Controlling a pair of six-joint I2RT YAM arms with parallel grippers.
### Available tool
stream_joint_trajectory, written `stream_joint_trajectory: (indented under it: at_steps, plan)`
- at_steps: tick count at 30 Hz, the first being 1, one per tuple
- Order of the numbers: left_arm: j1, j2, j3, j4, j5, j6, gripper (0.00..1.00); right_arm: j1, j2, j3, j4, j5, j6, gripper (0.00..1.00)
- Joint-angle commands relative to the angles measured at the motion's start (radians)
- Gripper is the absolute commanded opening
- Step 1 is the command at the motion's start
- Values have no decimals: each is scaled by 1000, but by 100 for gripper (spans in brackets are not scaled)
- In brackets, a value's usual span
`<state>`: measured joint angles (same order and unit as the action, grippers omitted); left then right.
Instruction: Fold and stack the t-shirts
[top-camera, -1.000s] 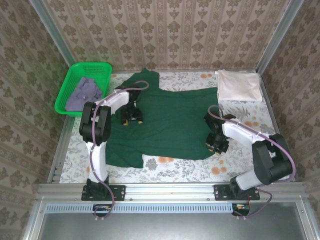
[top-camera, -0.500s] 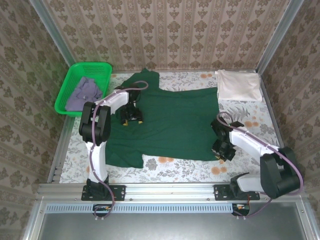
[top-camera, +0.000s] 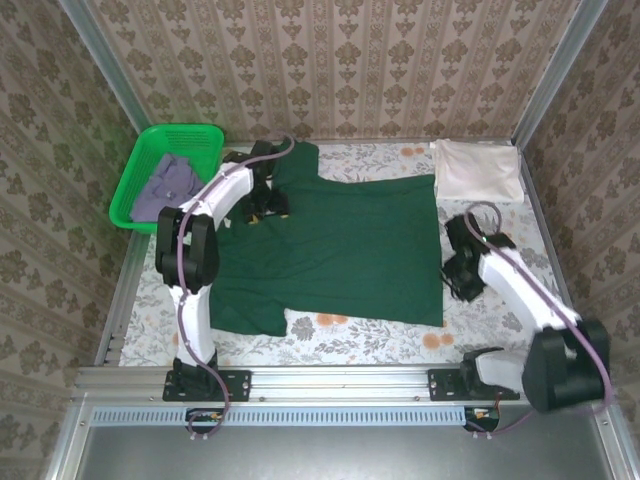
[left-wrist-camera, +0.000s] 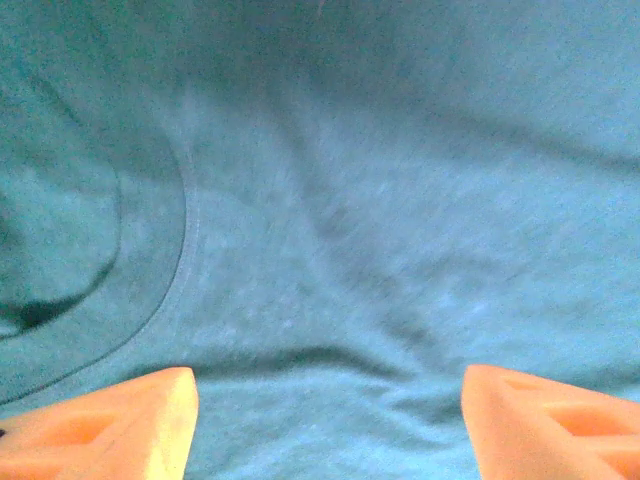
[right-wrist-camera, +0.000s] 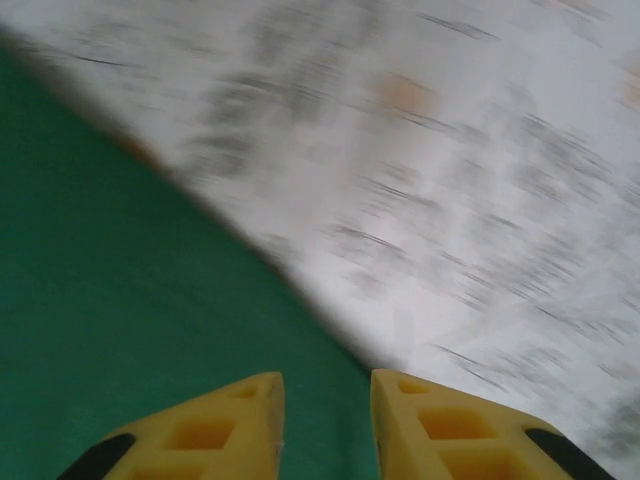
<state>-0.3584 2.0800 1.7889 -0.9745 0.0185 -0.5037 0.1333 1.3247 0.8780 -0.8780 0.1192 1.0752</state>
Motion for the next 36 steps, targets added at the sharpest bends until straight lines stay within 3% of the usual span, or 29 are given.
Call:
stream_joint_trajectory:
  at_steps: [1,8,19,24,29,31,36]
  plan:
    - [10,68,82,-30,-9,2,69,25,194,135,164,-16,-124,28]
    - [18,262,318,-71,11,17,64,17,629,569,151,-7,-286,25]
    - [61,529,605,-100,69,-2,66,-39,1112,1173,-13,-34,-322,26]
    - [111,592,662,-37,110,-72,68,-55,1343,1553,-152,-59,-329,42]
    - [155,660,745,33,161,-145,68,-75,1630,2115,-301,-90,-328,65]
    - [167,681,780,69,184,-179,69,-92,1678,2190,-276,-116,-300,70]
    - [185,690,817,188,255,-251,77,-121,1636,2141,-150,-182,-283,78]
